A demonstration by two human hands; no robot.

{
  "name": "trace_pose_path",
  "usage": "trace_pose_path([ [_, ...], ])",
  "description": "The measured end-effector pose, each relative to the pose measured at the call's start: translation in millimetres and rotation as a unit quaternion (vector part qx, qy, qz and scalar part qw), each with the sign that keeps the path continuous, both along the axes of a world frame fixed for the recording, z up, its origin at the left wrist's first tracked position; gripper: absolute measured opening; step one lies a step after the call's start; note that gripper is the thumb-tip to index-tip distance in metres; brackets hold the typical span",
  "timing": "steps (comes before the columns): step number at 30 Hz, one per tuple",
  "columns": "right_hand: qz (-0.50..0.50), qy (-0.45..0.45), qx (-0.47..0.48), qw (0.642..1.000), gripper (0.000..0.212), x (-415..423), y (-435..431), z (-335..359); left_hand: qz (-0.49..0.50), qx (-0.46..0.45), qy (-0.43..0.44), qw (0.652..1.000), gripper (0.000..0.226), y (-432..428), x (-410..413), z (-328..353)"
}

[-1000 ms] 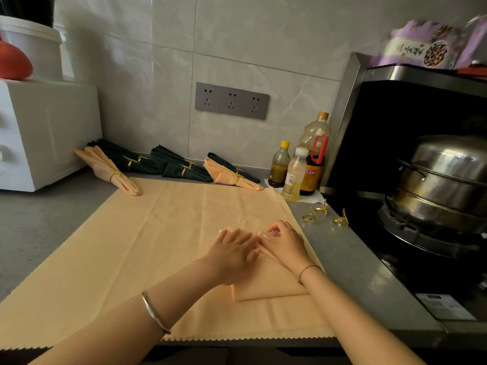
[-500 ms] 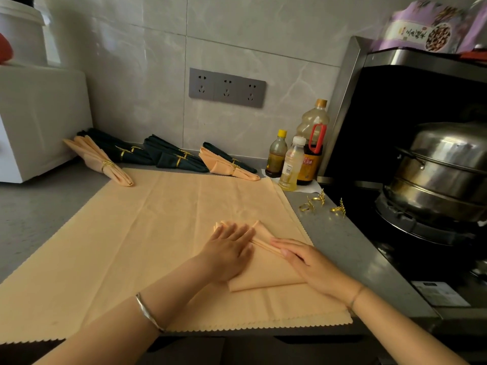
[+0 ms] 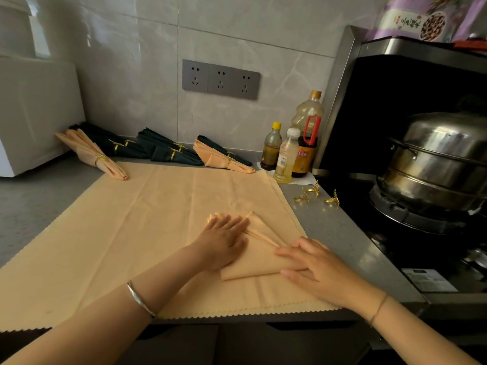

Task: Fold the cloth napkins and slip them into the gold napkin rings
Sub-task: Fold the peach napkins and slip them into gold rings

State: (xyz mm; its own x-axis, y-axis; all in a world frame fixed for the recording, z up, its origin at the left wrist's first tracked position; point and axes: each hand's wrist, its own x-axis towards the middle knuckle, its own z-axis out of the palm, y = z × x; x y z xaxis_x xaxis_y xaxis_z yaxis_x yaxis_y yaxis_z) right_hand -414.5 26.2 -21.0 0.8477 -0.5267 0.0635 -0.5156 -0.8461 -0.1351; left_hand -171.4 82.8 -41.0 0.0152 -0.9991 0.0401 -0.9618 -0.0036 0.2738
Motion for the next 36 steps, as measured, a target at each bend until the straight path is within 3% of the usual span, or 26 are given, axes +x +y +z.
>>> trace_pose_path([
  [3, -0.008, 0.006, -0.014, 1.000, 0.069, 2, 6, -1, -0.013, -0.080, 0.079, 0.994, 0.057, 14, 6, 15],
  [5, -0.008, -0.003, -0.008, 1.000, 0.064, 2, 7, -1, -0.030, -0.113, 0.068, 0.991, 0.058, 28, 13, 25],
  [11, -0.022, 0.001, -0.015, 1.000, 0.058, 2, 5, -2, -0.088, -0.025, 0.002, 0.996, 0.068, 59, 20, 28],
  [15, -0.021, -0.006, -0.029, 0.999, 0.043, 4, 4, -3, -0.111, -0.029, -0.056, 0.992, 0.078, 63, 18, 26],
  [22, -0.034, 0.005, -0.042, 0.999, 0.040, 5, 4, -2, -0.116, -0.027, -0.055, 0.991, 0.062, 63, 22, 22],
  [27, -0.044, -0.002, -0.042, 0.998, 0.040, 9, 6, 0, -0.118, -0.073, -0.064, 0.988, 0.056, 60, 25, 21],
  [33, -0.035, -0.019, -0.054, 0.998, 0.057, 9, 3, 0, -0.178, -0.095, -0.112, 0.973, 0.041, 57, 23, 21],
  [36, -0.032, -0.017, -0.056, 0.998, 0.054, 9, 2, 1, -0.184, -0.100, -0.118, 0.971, 0.036, 55, 26, 20],
])
